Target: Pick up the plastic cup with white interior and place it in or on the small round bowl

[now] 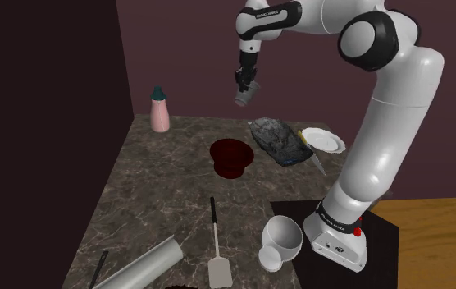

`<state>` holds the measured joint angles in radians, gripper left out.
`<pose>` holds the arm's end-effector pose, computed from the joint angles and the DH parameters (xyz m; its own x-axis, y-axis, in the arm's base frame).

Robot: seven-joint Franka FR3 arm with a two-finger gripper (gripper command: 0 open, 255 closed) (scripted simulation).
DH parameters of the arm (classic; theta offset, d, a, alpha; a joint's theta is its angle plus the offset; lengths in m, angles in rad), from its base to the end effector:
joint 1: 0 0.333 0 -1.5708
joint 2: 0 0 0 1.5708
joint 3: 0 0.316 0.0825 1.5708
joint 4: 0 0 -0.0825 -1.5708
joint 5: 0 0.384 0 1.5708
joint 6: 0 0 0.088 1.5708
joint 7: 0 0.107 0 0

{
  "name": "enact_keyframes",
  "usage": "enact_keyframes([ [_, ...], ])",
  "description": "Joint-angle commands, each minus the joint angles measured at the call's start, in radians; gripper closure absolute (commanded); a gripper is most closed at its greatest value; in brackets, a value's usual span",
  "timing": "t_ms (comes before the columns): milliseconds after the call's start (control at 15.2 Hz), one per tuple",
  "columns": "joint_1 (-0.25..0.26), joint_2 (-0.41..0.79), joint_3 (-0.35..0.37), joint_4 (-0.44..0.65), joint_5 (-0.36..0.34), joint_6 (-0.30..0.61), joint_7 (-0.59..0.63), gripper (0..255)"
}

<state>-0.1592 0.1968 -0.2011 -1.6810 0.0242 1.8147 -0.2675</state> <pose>0.5783 -0.2071 0.4792 0.9935 -0.0964 -0.0611 -0.0966 -0.9953 -0.0002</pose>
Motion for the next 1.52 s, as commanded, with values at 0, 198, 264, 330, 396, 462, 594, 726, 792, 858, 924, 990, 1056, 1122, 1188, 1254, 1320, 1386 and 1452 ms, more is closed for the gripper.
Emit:
enact_keyframes([
  [0, 0.025, -0.060, 0.012, -0.072, -0.012, 0.014, 0.039, 255],
  [198, 0.058, -0.145, 0.036, -0.171, -0.026, 0.028, 0.100, 255],
  [264, 0.069, -0.173, 0.045, -0.201, -0.030, 0.031, 0.121, 255],
  [330, 0.079, -0.199, 0.055, -0.229, -0.033, 0.033, 0.142, 255],
  [396, 0.089, -0.225, 0.065, -0.257, -0.035, 0.035, 0.163, 255],
  [462, 0.099, -0.249, 0.076, -0.283, -0.037, 0.036, 0.184, 255],
  [594, 0.118, -0.297, 0.098, -0.331, -0.038, 0.037, 0.226, 255],
  [726, 0.136, -0.341, 0.122, -0.374, -0.036, 0.036, 0.269, 255],
  [792, 0.146, -0.363, 0.135, -0.394, -0.034, 0.034, 0.290, 255],
  [858, 0.155, -0.383, 0.148, -0.413, -0.032, 0.033, 0.311, 255],
  [924, 0.165, -0.403, 0.161, -0.430, -0.029, 0.031, 0.333, 255],
  [990, 0.174, -0.421, 0.174, -0.447, -0.025, 0.028, 0.354, 255],
  [1056, 0.184, -0.439, 0.188, -0.462, -0.021, 0.026, 0.376, 255],
  [1122, 0.194, -0.457, 0.202, -0.476, -0.016, 0.023, 0.398, 255],
  [1188, 0.204, -0.473, 0.216, -0.489, -0.010, 0.020, 0.420, 255],
  [1254, 0.214, -0.488, 0.230, -0.501, -0.004, 0.016, 0.442, 255],
  [1320, 0.224, -0.503, 0.245, -0.512, 0.002, 0.013, 0.464, 255],
  [1386, 0.234, -0.517, 0.261, -0.522, 0.009, 0.009, 0.487, 255],
  [1452, 0.234, -0.515, 0.261, -0.534, 0.009, 0.023, 0.487, 255],
])
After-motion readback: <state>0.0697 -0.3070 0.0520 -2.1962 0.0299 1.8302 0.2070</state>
